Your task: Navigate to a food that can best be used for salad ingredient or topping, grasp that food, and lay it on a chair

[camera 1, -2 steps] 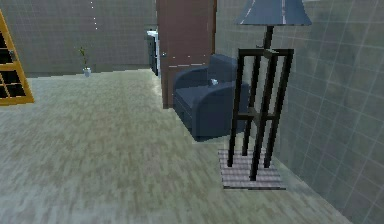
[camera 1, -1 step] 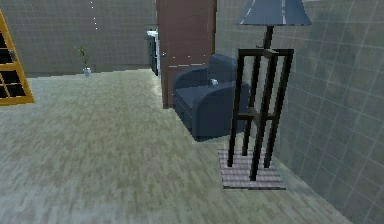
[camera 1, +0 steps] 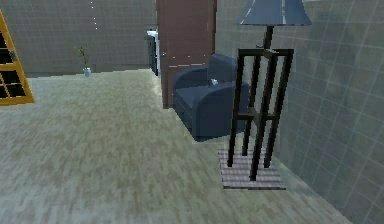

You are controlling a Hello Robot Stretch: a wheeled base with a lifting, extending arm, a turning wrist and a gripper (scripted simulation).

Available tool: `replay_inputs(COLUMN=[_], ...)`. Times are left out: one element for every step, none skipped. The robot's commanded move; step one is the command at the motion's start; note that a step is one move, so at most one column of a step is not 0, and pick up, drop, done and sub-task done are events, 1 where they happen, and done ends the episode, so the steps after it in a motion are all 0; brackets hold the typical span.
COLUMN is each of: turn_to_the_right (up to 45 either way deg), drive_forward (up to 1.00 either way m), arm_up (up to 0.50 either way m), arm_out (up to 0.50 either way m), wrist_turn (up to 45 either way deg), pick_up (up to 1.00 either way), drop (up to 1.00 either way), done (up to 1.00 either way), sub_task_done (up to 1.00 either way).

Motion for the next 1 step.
replay_inputs(turn_to_the_right=[0.0], drive_forward=[0.0], arm_up=[-0.5], arm_out=[0.0], wrist_turn=[0.0], pick_up=[0.0], drop=[0.0], done=[0.0], sub_task_done=[0.0])
